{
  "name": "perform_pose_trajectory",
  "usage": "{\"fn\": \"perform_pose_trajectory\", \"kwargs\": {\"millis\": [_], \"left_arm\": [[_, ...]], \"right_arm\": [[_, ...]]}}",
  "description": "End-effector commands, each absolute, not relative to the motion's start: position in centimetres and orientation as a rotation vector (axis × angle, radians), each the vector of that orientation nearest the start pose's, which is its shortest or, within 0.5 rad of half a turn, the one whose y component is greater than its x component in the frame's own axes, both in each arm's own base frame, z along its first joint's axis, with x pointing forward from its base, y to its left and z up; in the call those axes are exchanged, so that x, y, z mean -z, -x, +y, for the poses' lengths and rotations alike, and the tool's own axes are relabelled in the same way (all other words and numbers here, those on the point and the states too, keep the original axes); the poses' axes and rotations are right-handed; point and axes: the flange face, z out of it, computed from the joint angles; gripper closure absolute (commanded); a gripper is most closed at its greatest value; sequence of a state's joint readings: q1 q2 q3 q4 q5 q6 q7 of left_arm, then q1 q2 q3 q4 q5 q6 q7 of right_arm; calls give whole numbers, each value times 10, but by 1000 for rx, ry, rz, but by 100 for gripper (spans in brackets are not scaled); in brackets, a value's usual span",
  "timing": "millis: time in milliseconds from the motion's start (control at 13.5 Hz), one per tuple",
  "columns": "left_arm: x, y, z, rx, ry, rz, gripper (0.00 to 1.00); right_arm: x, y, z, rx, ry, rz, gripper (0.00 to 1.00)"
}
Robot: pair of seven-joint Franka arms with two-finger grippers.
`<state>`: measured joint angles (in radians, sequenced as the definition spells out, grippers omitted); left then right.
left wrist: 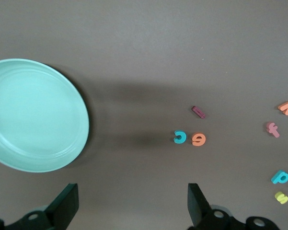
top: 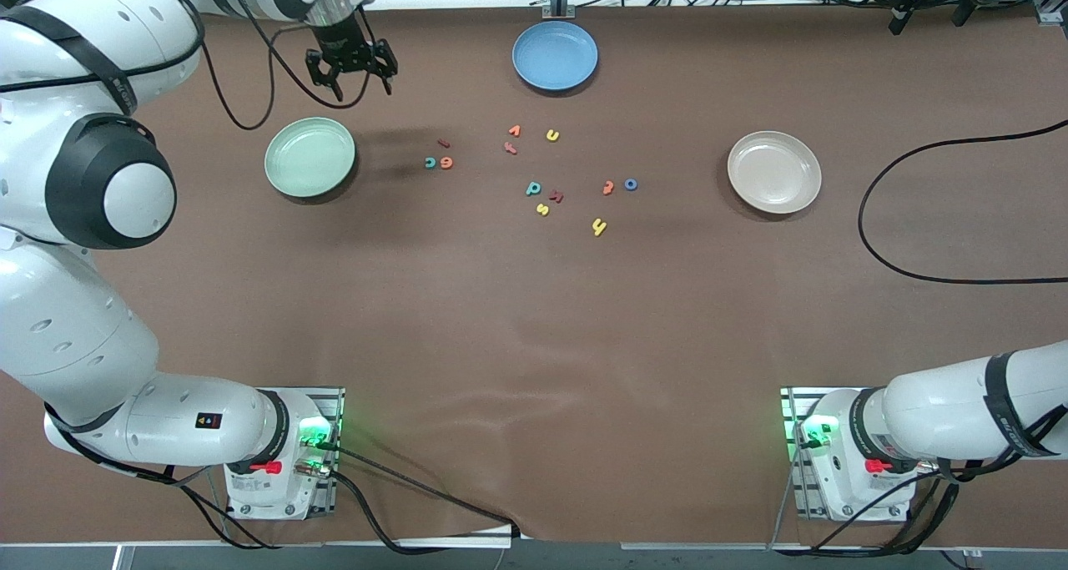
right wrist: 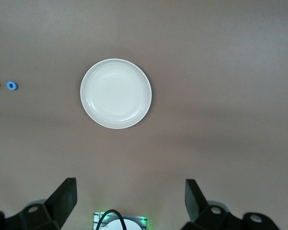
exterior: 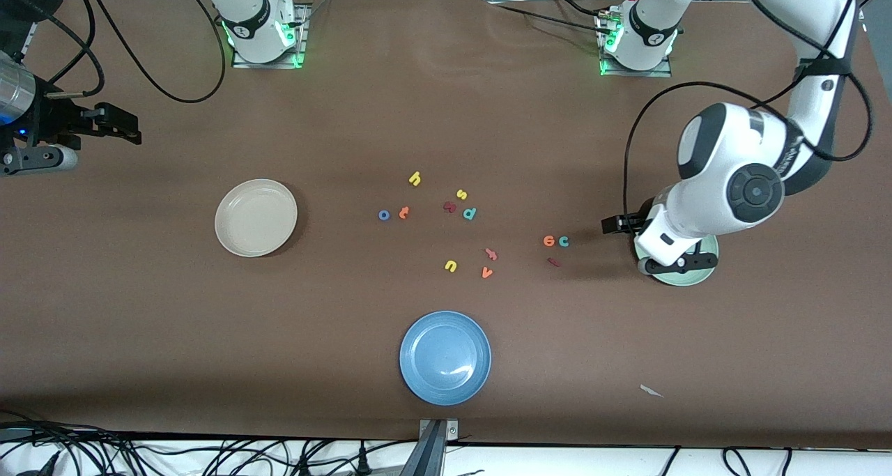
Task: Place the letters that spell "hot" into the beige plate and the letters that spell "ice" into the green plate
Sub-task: 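Reach the left gripper to the teal letter c and grasp it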
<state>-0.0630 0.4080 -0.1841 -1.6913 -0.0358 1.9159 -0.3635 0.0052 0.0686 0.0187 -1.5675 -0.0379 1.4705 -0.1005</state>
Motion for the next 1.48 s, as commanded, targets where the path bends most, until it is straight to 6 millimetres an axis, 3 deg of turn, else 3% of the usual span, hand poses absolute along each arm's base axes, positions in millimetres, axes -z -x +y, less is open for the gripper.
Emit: {"fn": "perform_pose_trajectory", "kwargs": {"millis": [0, 148, 370, 518, 961, 1109, 1405], "left_arm": [[-320, -625, -157, -328, 3191, -316, 1], [-287, -629, -167, -319, 3199, -367, 1], [-250, -616, -188, -266, 3215, -372, 2], [-231, -605, -191, -215, 3226, -380, 2], [-209, -597, -207, -233, 3219, -394, 8], [-201, -593, -212, -253, 3213, -395, 21], [-191, -594, -213, -255, 3215, -398, 35]], "right_arm": [[-588, -557, 8, -319, 3139, -228, 0], [-599, -556, 16, -297, 3139, -252, 0], [-607, -559, 22, -250, 3115, -258, 0], [-611, -559, 26, -236, 3103, -269, 0], [-611, -561, 24, -227, 3107, -266, 0], [-611, -562, 25, -224, 3107, -269, 0], [-610, -562, 23, -227, 3106, -261, 0]]}}
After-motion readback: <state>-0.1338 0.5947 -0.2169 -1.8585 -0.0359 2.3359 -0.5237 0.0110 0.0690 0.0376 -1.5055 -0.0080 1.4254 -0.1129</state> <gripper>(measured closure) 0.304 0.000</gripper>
